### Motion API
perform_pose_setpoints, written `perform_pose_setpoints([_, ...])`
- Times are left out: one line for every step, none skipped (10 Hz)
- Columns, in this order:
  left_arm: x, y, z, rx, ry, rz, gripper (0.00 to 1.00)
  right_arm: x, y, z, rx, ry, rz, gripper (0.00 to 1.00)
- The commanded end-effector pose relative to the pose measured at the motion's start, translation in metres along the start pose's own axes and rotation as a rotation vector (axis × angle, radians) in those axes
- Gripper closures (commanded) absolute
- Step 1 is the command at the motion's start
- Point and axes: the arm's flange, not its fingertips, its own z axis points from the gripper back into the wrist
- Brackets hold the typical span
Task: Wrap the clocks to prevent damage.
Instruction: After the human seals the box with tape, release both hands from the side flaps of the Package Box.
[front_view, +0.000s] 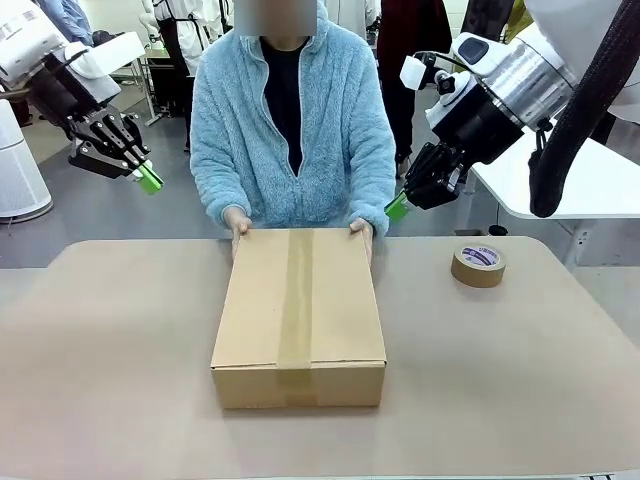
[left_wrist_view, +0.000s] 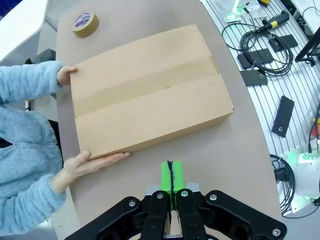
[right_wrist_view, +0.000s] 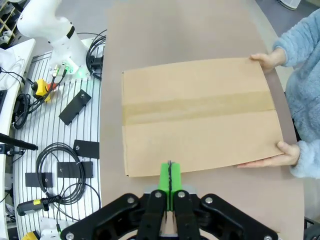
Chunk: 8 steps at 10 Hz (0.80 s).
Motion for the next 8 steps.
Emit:
perform_pose_setpoints([0.0004, 0.0014, -0.0001, 0.008, -0.013, -0.009, 0.99, 0.0000, -0.0006, -0.0040, -0.009, -0.004, -0.009, 0.99])
perform_pose_setpoints([0.0004, 0.0014, -0.0001, 0.008, -0.013, -0.009, 0.99, 0.0000, -0.0006, -0.0040, -0.009, -0.004, -0.009, 0.99])
perform_pose_setpoints([0.0004, 0.0014, -0.0001, 0.008, -0.013, -0.009, 0.99, 0.0000, -0.0006, -0.0040, -0.009, -0.004, -0.009, 0.99])
perform_pose_setpoints([0.0004, 0.0014, -0.0001, 0.008, -0.013, -0.009, 0.99, 0.0000, -0.0006, -0.0040, -0.009, -0.004, -0.009, 0.99])
perform_pose_setpoints([0.0006, 0.0001, -0.0004, -0.001, -0.001, -0.002, 0.95, 0.0005, 0.0003, -0.0002, 0.001, -0.002, 0.002, 0.91])
perform_pose_setpoints([0.0018, -0.0001, 0.0052, 0.008, -0.003, -0.008, 0.39, 0.0003, 0.0005, -0.0039, 0.007, 0.039, 0.008, 0.40])
perform_pose_setpoints([0.0013, -0.0036, 0.0074, 0.003, 0.004, 0.010, 0.36, 0.0019, 0.0011, -0.0058, 0.010, 0.047, 0.007, 0.31])
perform_pose_setpoints([0.0013, -0.0049, 0.0088, 0.004, -0.008, 0.011, 0.00, 0.0036, -0.0010, -0.0079, 0.015, 0.053, 0.008, 0.00])
